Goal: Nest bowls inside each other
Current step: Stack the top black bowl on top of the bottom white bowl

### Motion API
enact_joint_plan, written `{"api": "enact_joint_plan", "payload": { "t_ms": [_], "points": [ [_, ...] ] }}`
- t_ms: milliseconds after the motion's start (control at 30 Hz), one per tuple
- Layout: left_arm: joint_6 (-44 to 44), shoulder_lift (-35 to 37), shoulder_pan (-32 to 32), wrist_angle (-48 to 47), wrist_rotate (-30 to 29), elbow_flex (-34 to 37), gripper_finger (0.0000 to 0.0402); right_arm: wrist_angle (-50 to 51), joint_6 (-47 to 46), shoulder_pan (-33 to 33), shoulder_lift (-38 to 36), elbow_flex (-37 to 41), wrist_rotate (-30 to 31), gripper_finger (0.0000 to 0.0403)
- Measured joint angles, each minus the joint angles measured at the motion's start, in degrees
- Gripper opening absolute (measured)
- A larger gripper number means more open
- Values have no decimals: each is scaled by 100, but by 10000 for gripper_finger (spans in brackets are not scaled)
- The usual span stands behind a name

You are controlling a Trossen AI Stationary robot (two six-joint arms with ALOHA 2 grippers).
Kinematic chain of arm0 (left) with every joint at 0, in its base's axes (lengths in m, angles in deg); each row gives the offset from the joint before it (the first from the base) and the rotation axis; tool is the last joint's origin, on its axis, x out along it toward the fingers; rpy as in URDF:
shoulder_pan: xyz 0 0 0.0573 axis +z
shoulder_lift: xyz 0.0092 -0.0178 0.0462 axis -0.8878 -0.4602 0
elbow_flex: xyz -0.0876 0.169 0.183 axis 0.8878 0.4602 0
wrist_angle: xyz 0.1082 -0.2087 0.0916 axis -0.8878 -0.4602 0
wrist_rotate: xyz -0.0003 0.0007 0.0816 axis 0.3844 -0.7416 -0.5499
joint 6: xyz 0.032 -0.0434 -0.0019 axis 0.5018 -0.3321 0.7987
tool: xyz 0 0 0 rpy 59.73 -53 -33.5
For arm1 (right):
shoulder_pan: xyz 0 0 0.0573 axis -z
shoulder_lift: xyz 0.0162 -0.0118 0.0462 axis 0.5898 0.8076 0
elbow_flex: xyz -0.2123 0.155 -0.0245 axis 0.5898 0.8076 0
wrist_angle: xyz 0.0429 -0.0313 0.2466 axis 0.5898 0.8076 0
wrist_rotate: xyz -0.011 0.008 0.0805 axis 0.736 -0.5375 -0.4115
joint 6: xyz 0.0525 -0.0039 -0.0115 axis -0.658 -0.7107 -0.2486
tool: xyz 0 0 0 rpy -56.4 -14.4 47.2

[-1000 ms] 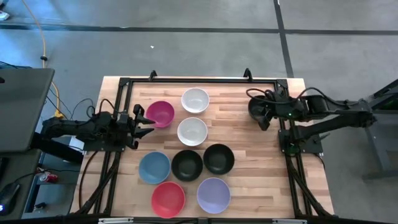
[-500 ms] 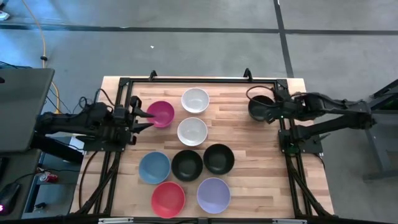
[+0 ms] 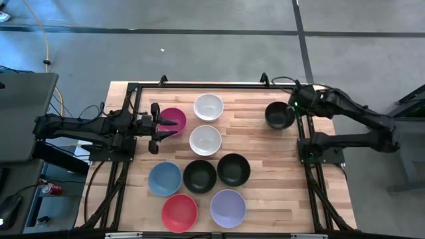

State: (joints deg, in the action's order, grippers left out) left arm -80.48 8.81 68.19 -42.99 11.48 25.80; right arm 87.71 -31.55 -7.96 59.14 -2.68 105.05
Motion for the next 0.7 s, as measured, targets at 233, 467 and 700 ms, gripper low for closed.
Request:
{"api": "enact_joint_plan", "payload": {
  "t_ms": [233,467,700],
  "points": [
    [0,167,0,14,-208,0,131,-475,1363,1640,385,0,-942,110],
    [2,283,0,-73,-210,0,131,-922,2108,2516,1184,0,-1605,110],
    [0,289,0,-222,-212,0,131,-747,2380,2944,2054,-31,-1604,110]
  ]
}}
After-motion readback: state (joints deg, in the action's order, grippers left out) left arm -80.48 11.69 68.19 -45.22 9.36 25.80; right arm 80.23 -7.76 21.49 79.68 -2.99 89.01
